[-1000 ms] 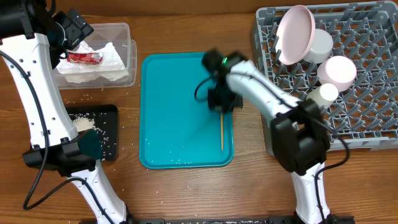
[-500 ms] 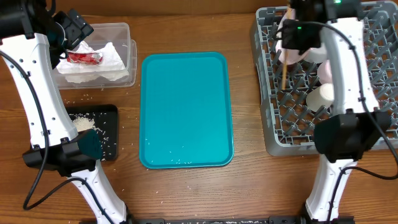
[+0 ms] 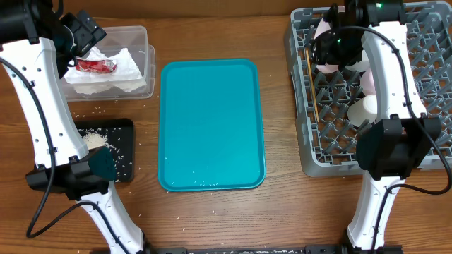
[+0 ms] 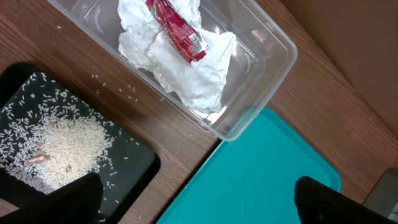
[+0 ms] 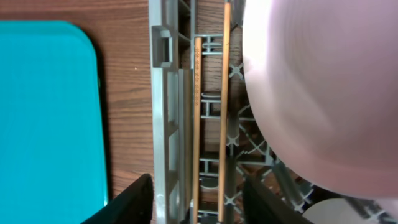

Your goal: Sort waste into correct bins and load items into the dishwasher

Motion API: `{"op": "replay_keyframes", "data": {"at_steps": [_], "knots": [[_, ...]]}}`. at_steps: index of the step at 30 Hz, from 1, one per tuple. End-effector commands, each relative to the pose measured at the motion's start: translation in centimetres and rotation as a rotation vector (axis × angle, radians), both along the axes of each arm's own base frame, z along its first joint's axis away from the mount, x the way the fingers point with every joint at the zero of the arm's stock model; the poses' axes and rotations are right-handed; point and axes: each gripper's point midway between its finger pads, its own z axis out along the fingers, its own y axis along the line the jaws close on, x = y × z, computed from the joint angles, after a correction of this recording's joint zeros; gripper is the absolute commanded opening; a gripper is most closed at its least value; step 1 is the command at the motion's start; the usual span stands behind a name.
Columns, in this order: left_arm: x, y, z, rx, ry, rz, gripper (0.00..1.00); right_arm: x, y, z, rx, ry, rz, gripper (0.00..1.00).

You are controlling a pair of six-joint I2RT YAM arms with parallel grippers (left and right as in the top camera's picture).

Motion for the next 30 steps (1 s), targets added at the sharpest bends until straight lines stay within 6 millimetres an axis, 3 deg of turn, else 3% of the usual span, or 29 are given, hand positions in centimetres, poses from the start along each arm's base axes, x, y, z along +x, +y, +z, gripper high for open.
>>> {"op": "replay_keyframes", "data": {"at_steps": [1, 7, 14, 17, 19, 20, 25, 29, 30], "knots": [[-0.2, -0.2, 0.4, 0.004, -0.008, -0.015, 1.00, -0.6, 0.7, 1.2, 0.054, 0.015, -0.079, 0.53], [-0.2, -0.2, 0.4, 0.004, -0.008, -0.015, 1.00, -4.0, 0.9, 7.3, 0.103, -0.009, -0.180, 0.57], [-0.2, -0.2, 0.4, 0.004, -0.008, -0.015, 1.00, -9.9, 1.1, 14.7, 0.145, -0.098, -0.250, 0.63], [-0.2, -0.2, 0.4, 0.004, -0.008, -0.015, 1.00, -13.5, 1.9, 17.2, 0.163, -0.146, -0.241, 0.68], [-0.2, -0.2, 0.4, 0.004, -0.008, -0.015, 1.00, -16.3, 2.4, 17.8, 0.175, -0.149, -0.238, 0.81], [-0.2, -0.2, 0.4, 0.004, -0.008, -0.015, 1.00, -18.0, 2.7, 17.8, 0.177, -0.145, -0.229, 1.00], [-0.2, -0.2, 0.4, 0.004, -0.008, -0.015, 1.00, -26.6, 3.5, 15.9, 0.208, -0.097, -0.228, 1.00], [-0.2, -0.2, 0.4, 0.004, -0.008, -0.015, 1.00, -31.8, 3.4, 14.7, 0.265, -0.105, -0.260, 1.00], [-0.2, -0.2, 0.4, 0.004, -0.008, -0.015, 1.00, -32.4, 3.3, 14.7, 0.270, -0.117, -0.258, 1.00]]}}
